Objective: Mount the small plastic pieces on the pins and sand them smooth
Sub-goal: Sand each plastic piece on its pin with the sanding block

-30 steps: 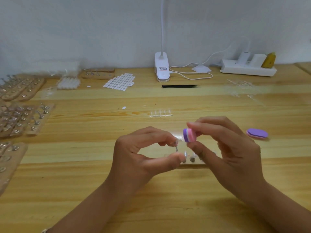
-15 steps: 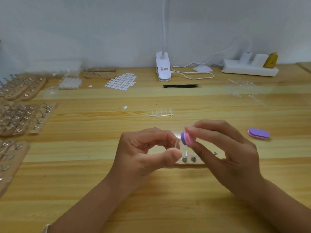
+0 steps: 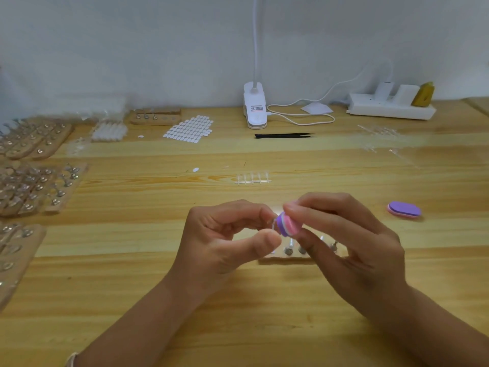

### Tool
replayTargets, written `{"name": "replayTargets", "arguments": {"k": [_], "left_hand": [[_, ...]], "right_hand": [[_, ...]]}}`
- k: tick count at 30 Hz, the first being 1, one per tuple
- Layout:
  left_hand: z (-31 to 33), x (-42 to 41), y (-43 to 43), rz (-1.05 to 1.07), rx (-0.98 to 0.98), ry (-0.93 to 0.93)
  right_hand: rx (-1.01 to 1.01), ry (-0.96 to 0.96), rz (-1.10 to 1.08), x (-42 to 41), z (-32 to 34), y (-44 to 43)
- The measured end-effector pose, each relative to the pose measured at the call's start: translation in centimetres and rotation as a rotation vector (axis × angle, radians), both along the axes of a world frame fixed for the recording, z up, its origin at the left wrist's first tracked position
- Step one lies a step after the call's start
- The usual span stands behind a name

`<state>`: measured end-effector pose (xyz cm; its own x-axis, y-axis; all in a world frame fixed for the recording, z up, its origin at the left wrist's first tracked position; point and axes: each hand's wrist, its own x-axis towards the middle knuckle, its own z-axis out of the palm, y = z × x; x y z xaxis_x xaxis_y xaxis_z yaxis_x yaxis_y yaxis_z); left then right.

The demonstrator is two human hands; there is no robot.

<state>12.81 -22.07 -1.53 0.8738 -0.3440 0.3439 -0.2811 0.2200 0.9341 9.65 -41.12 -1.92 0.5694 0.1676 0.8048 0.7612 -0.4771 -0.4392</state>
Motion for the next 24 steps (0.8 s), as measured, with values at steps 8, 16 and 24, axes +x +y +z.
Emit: {"name": "replayTargets", "arguments": {"k": [8,16,24], "left_hand": [[0.3,-0.1,-0.3,-0.063,-0.077,0.083],[0.3,-0.1,-0.5,-0.118,-0.137,0.162],[0.4,0.1,-0.3,-0.142,-0.118,0.221]], "right_hand": [[0.022,-0.045,-0.004,-0.5,0.2,0.4],[0.006,-0.084,-0.04,-0.5,0.0,0.4],[-0.004,-0.106,-0.089,-0.2,0.1,0.3]]}}
